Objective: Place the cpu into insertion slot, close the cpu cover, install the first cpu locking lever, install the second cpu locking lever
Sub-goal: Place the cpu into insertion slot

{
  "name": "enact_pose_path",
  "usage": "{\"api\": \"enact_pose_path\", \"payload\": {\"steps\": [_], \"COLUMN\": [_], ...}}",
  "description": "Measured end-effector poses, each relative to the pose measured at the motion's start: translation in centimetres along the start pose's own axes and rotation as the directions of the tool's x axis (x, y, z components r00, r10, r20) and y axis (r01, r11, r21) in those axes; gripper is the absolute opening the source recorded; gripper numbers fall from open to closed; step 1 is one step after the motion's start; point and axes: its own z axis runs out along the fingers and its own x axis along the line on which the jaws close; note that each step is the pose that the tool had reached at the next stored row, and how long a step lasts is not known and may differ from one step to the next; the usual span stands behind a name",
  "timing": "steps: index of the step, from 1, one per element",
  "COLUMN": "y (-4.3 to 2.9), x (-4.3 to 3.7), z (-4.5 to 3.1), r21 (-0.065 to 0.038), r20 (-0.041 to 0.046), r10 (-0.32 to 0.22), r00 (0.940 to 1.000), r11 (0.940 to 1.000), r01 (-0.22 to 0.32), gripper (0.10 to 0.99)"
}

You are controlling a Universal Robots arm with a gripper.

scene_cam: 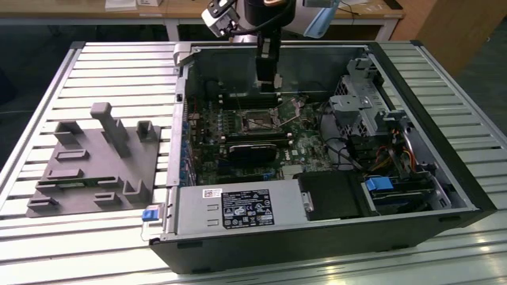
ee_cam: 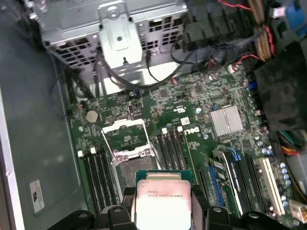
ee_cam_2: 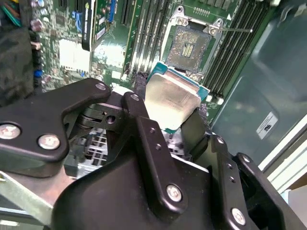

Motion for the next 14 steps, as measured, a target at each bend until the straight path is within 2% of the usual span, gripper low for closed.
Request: {"api": "enact_pose_path", "payload": {"steps": [4,14], "y": [-0.01,-0.04], "x": [0.00,-0.01], "z": [0.06,0.42], "r21": [0.001,0.001], "r20": [-0.0041,-0.0049], "r10": [-0.043,-0.051], "r00": [0.9991,0.9987], "r11": [0.9991,0.9987], "r01": [0.043,0.051], "gripper": [0.541,0.541]}}
